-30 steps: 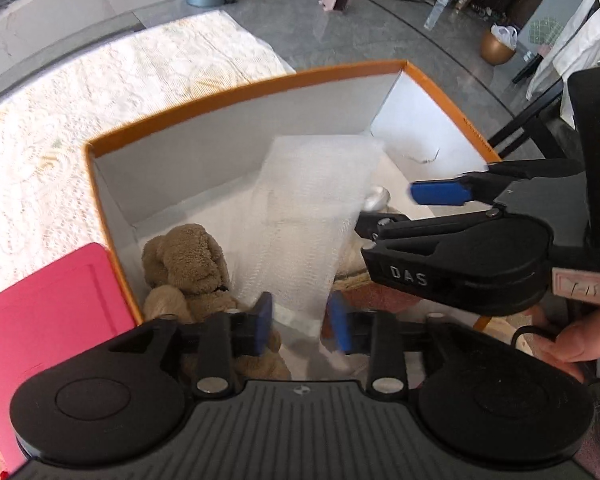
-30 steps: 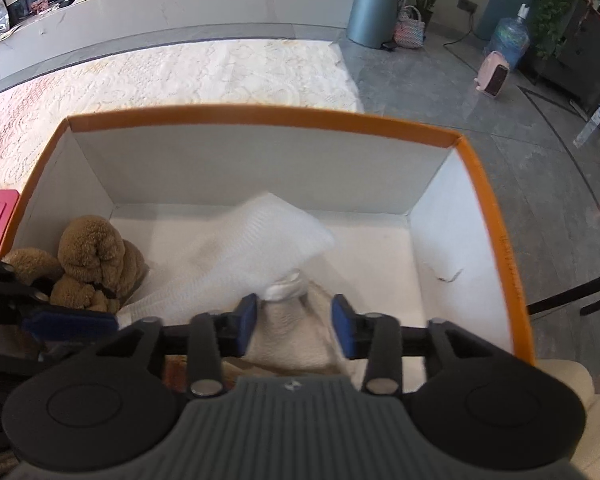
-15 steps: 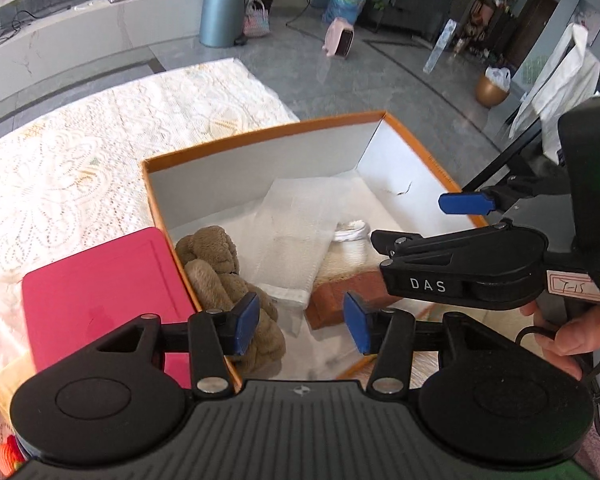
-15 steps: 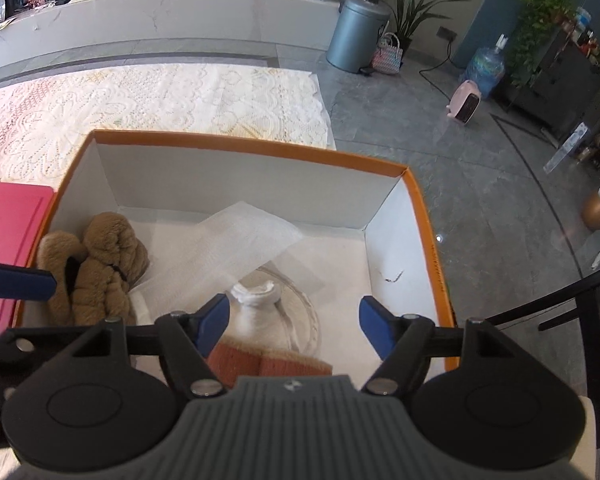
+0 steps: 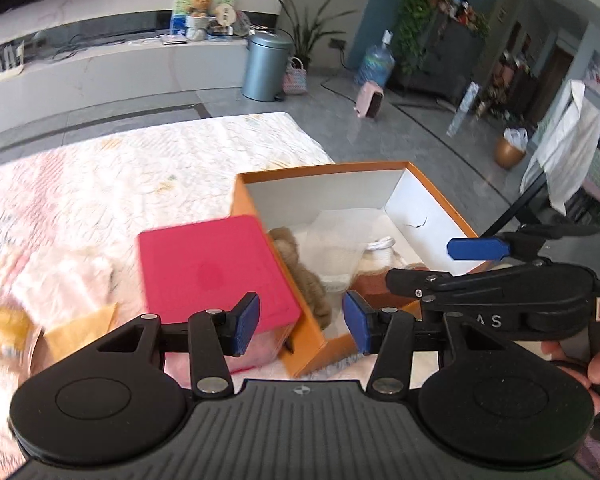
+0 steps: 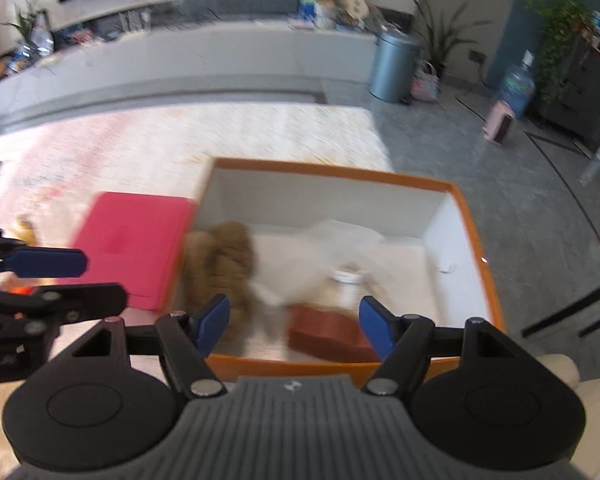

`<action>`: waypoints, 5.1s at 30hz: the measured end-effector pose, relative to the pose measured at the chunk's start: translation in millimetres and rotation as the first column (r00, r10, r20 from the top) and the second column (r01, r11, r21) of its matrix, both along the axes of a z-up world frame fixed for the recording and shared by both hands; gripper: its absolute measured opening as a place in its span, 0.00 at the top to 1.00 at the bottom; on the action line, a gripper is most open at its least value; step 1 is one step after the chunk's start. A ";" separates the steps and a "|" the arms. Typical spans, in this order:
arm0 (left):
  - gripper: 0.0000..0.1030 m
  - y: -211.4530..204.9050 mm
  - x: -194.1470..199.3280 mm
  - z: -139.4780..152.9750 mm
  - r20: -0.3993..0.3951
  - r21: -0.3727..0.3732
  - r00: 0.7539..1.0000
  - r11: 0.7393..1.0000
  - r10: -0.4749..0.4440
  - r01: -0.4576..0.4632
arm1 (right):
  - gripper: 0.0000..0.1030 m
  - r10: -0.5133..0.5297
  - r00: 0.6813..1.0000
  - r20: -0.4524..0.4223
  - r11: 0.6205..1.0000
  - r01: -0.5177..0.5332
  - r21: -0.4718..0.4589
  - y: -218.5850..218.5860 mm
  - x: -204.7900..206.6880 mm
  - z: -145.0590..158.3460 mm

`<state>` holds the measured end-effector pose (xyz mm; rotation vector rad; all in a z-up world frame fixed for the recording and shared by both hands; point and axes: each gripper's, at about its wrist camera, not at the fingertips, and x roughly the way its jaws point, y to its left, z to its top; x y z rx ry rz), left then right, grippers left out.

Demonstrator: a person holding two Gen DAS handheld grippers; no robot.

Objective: Organize soft objects
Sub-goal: 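Move both open tools back from the box toward the items on the bed, then grasp the orange crocheted ball with the right tool while the left tool reaches the ribbon-tied bag, then grasp the clear ribbon-tied plastic bag with the left tool while the right tool holds the ball, then carry the ribbon bag with the left tool while the right tool carries the ball to the box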

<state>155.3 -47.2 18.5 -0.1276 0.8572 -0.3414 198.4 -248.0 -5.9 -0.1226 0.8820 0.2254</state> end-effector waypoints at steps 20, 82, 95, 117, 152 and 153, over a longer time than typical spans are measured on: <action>0.45 143.3 -93.7 -45.4 -0.002 0.042 0.950 0.949 0.314 -0.313 | 0.31 0.197 0.977 0.078 0.964 -0.208 0.167 149.4 -89.2 -36.5; 0.33 212.3 -38.6 -116.2 -0.080 0.151 0.876 0.874 0.477 -0.462 | 0.65 0.458 0.889 0.007 0.884 -0.457 0.101 275.9 -30.1 -133.8; 0.32 216.4 -40.0 -118.3 -0.088 0.134 0.860 0.862 0.502 -0.489 | 0.59 0.406 0.914 0.016 0.910 -0.406 0.079 277.0 -22.8 -139.7; 0.60 208.4 -23.8 -131.4 -0.082 0.241 0.801 0.792 0.593 -0.561 | 0.60 0.322 0.947 -0.027 0.933 -0.312 0.181 247.2 -16.1 -139.0; 0.67 123.9 -111.0 -49.8 0.068 0.068 0.905 0.903 0.419 -0.423 | 0.60 0.179 0.968 0.176 0.931 -0.225 0.288 137.3 -92.1 -43.8; 0.68 117.7 -110.4 -45.9 0.074 0.063 0.912 0.910 0.404 -0.409 | 0.60 0.168 0.969 0.181 0.932 -0.216 0.291 130.5 -93.4 -40.8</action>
